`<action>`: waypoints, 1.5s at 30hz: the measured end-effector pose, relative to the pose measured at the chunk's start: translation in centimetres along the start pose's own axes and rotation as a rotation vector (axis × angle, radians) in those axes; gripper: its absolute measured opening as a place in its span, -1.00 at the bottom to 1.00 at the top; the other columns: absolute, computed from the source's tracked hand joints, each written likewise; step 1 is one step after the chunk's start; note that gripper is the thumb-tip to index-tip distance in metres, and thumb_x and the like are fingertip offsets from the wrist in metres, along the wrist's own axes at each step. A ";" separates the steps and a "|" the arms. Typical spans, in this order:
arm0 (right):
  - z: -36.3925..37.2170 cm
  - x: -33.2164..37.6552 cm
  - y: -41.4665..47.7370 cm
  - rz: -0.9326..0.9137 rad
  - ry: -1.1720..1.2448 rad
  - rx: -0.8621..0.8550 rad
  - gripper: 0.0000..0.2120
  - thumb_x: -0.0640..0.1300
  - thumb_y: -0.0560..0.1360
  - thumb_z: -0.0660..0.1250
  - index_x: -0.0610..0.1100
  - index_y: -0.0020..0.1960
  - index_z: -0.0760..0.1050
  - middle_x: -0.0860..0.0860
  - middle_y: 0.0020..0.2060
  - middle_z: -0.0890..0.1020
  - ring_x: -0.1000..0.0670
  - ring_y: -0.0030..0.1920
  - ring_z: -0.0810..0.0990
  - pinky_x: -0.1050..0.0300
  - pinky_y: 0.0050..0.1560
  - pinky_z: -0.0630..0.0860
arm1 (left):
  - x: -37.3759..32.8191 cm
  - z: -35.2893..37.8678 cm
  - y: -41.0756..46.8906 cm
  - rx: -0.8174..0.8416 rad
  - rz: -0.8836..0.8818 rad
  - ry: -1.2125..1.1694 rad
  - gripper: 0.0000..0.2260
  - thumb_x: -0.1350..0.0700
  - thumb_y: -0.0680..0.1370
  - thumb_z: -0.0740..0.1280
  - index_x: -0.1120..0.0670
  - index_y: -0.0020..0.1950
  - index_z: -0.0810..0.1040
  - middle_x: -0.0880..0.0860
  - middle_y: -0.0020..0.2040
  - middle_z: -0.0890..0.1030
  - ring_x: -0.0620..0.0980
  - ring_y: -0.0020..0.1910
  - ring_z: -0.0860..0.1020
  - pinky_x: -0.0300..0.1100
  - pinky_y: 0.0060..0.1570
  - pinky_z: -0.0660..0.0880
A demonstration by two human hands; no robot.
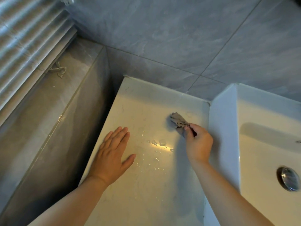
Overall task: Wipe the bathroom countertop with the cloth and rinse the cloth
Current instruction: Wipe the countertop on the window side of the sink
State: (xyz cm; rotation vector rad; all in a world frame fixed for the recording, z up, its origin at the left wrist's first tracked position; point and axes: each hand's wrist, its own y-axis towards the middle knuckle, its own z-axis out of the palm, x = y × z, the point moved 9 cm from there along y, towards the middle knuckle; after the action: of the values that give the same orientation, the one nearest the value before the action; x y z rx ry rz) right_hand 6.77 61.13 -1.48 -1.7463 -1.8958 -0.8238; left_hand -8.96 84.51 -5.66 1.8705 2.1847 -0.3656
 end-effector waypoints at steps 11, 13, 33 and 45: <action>-2.6 1.3 4.4 -0.043 -0.481 -0.088 -0.50 -0.37 0.46 0.22 -0.15 0.39 0.33 -0.22 0.16 0.40 -0.26 0.04 0.49 -0.04 0.09 0.46 | -0.1 -0.3 0.0 0.003 -0.013 -0.012 -0.36 -0.24 0.55 0.01 0.14 0.49 0.26 0.01 0.52 0.19 -0.09 0.52 0.03 -0.17 0.48 -0.08; -0.6 -0.4 4.7 -0.002 -0.551 -0.012 -0.54 -0.33 0.49 0.21 -0.18 0.38 0.38 -0.23 0.16 0.44 -0.27 0.10 0.48 -0.03 0.12 0.43 | -0.1 -0.3 0.0 -0.002 -0.010 -0.022 -0.37 -0.24 0.55 0.04 0.14 0.48 0.26 0.02 0.52 0.20 -0.09 0.52 0.03 -0.18 0.48 -0.09; 1.3 -0.2 1.8 -0.146 -0.252 -0.097 -0.68 -0.16 0.53 0.31 -0.14 0.27 0.54 -0.04 0.25 0.58 -0.10 0.05 0.42 0.18 0.16 0.31 | 0.0 -0.3 0.1 -0.009 -0.010 -0.021 -0.37 -0.22 0.54 0.07 0.14 0.48 0.27 0.03 0.52 0.21 -0.05 0.52 0.09 -0.10 0.47 -0.01; -2.5 -0.5 -5.0 0.159 0.291 -0.134 -0.75 -0.35 0.48 0.35 -0.05 0.03 0.64 0.01 -0.10 0.66 0.26 -0.18 0.56 0.47 -0.12 0.45 | -0.2 -0.5 0.0 -0.029 -0.004 -0.021 -0.38 -0.21 0.53 0.08 0.15 0.47 0.29 0.05 0.51 0.24 -0.03 0.51 0.12 -0.11 0.48 -0.01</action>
State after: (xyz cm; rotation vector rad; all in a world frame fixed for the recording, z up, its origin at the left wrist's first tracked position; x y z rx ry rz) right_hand 1.66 58.93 -0.62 -1.7194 -1.5247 -1.0976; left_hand -8.96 84.44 -5.14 1.8389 2.1691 -0.3506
